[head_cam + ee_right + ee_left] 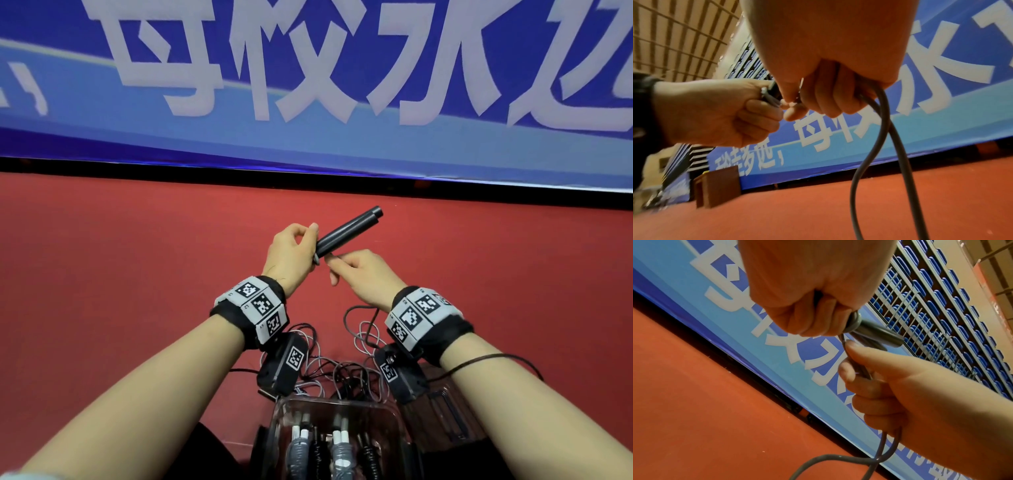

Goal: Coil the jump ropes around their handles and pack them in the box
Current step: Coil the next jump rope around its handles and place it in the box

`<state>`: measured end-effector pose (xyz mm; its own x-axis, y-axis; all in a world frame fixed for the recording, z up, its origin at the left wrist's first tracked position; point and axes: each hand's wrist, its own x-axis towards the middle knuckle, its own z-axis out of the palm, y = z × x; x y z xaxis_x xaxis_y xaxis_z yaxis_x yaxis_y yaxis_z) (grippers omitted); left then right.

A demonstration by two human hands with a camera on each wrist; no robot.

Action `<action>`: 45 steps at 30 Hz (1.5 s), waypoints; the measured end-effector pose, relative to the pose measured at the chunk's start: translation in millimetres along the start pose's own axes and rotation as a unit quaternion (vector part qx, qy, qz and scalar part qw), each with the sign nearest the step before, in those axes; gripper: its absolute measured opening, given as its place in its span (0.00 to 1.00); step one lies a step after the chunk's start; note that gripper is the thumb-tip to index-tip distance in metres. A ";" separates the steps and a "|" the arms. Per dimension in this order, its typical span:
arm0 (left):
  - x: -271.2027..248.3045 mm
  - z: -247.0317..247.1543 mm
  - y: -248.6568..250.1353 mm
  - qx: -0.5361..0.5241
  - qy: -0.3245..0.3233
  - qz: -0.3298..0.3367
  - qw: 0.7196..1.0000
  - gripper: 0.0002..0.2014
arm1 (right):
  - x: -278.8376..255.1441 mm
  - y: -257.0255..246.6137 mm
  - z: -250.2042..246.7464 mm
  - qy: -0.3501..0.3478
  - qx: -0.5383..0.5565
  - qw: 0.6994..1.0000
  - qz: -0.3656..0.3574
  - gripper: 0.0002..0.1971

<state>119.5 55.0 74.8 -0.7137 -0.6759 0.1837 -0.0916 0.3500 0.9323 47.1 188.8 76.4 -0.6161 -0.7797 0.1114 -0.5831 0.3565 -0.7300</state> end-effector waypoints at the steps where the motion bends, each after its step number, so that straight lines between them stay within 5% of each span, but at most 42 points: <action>1: 1.6 0.3 -0.5 -0.002 0.011 -0.009 1.000 0.15 | -1.2 -4.0 1.6 -0.006 -0.034 0.999 -0.013 0.23; 6: 2.5 0.4 -0.5 0.001 0.034 -0.059 0.998 0.20 | -10.6 -19.9 14.1 -0.034 -0.176 0.981 -0.076 0.17; 11: 11.0 -9.7 -7.8 0.047 0.047 -0.065 0.996 0.25 | -13.6 -21.1 8.4 -0.043 -0.147 0.983 -0.098 0.15; 17: 3.3 -20.7 -8.2 0.293 0.056 0.056 0.953 0.24 | -12.8 -16.8 -2.9 -0.058 -0.123 0.987 -0.084 0.14; 29: 8.0 -27.7 2.1 0.396 0.048 0.046 0.916 0.24 | -12.0 -24.6 -8.0 -0.028 -0.053 0.993 -0.102 0.07; 32: 7.6 -29.6 -1.4 0.421 -0.004 0.054 0.906 0.23 | -8.6 -22.0 -14.7 -0.013 -0.125 0.982 -0.138 0.10; 36: 4.1 -29.6 -1.5 0.368 -0.156 0.086 0.913 0.25 | -5.2 -17.6 -33.3 0.032 -0.185 0.970 -0.152 0.09; 45: -8.9 -30.4 9.4 0.154 -0.275 0.033 0.948 0.29 | 6.2 12.9 -44.7 0.040 -0.012 0.998 -0.048 0.17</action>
<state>146.2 44.6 91.3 -0.9715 -0.2351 -0.0316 -0.1728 0.6099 0.7734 12.0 211.6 97.8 -0.5972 -0.7671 0.2342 -0.6533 0.2959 -0.6969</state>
